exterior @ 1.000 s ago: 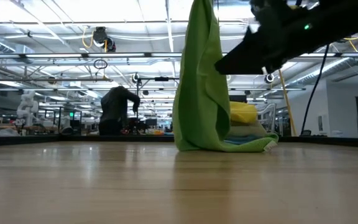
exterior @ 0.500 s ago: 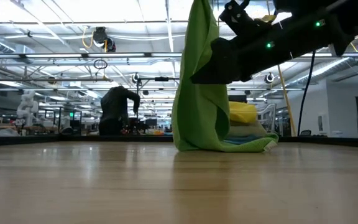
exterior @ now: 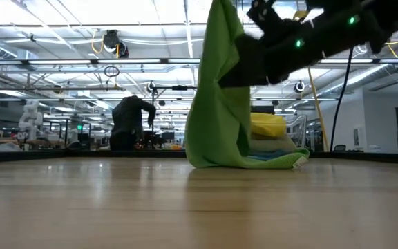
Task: Fold microfiber towels
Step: Fold the green towel
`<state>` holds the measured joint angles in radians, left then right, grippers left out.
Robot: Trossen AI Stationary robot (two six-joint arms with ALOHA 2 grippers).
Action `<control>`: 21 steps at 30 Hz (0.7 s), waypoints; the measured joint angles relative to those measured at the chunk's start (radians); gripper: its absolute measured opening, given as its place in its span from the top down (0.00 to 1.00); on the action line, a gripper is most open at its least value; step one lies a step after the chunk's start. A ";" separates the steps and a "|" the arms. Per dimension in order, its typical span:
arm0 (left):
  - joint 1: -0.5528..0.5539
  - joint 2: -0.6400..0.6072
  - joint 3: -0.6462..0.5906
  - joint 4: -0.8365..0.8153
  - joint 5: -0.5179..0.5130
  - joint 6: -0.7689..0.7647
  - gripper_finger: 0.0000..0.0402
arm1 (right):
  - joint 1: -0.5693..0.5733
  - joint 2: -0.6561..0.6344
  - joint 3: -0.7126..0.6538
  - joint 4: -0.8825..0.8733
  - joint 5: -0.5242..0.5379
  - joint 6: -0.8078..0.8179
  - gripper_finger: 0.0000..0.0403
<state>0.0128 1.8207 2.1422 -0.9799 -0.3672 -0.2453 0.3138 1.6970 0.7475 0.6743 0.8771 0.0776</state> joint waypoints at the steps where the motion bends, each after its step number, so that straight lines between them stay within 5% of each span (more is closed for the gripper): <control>1: 0.000 -0.006 0.000 -0.012 0.000 -0.001 0.98 | 0.003 -0.025 0.000 -0.018 -0.010 0.015 0.98; 7: -0.010 -0.075 0.001 -0.118 0.010 -0.038 0.98 | 0.051 -0.252 0.001 -0.159 -0.024 0.159 0.99; 12: -0.014 -0.152 0.002 -0.238 0.148 -0.157 0.99 | 0.079 -0.446 0.001 -0.220 -0.106 0.273 1.00; 21: -0.168 -0.203 0.001 -0.241 0.442 -0.377 0.99 | 0.108 -0.671 0.001 -0.254 -0.437 0.538 1.00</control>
<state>-0.1556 1.6175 2.1433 -1.2211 0.0751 -0.6219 0.4217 1.0257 0.7486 0.4198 0.4396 0.6158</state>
